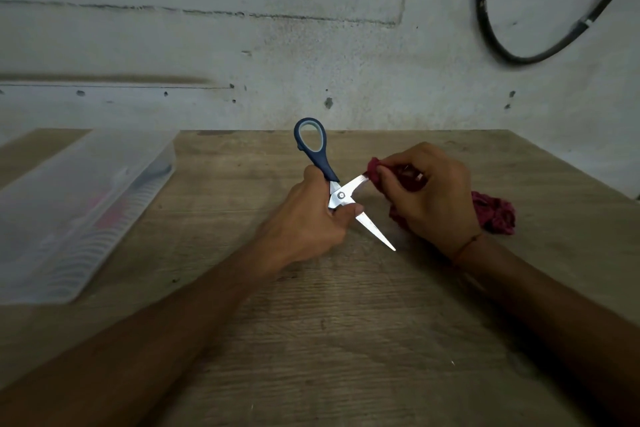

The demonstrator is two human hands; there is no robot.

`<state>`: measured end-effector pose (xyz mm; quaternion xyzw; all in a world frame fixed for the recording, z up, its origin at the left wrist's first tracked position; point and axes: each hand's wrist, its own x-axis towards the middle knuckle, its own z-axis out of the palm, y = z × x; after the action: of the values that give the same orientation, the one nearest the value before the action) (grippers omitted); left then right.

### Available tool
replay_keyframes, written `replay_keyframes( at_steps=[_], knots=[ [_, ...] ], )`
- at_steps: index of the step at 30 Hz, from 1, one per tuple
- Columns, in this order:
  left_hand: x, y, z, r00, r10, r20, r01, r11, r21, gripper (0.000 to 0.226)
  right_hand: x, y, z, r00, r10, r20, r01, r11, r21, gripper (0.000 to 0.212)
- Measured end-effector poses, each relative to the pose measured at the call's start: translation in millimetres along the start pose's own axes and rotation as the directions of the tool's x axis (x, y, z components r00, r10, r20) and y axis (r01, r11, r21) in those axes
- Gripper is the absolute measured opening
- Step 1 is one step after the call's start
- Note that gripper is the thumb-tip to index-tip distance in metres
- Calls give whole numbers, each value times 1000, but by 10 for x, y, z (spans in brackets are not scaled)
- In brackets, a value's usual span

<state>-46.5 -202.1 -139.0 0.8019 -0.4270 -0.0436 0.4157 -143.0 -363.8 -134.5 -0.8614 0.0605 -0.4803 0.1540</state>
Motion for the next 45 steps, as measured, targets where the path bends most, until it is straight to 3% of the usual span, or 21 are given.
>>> replay_keyframes(
  at_steps=[6, 11, 14, 18, 22, 37, 41, 45],
  knots=[
    [65, -34, 10, 999, -28, 20, 27, 1000, 8, 33, 72, 128, 49, 991, 121, -50, -125, 990, -70, 11],
    [79, -71, 29, 998, -41, 37, 42, 999, -26, 32, 96, 215, -121, 952, 239, -194, -257, 963, -77, 14],
    [93, -99, 31, 998, -49, 42, 50, 998, -26, 31, 48, 116, -95, 972, 171, -164, -185, 980, -72, 12],
    [92, -97, 40, 999, -41, 27, 41, 999, -6, 31, -2, 52, 64, 999, 37, -2, -37, 996, -77, 15],
    [94, -118, 49, 999, -32, 15, 32, 999, 10, 32, -46, 18, 87, 999, -37, 28, 38, 998, -45, 18],
    [108, -115, 43, 998, -52, 47, 54, 997, -53, 34, -107, -99, 106, 924, -296, 243, 280, 955, 100, 19],
    [94, -102, 40, 997, -67, 49, 69, 997, -33, 35, -82, -18, 51, 887, -351, 299, 371, 928, -13, 26],
    [55, -71, 41, 999, -50, 9, 50, 999, 5, 35, -38, 118, -5, 899, -353, 259, 401, 901, -164, 25]
  ],
)
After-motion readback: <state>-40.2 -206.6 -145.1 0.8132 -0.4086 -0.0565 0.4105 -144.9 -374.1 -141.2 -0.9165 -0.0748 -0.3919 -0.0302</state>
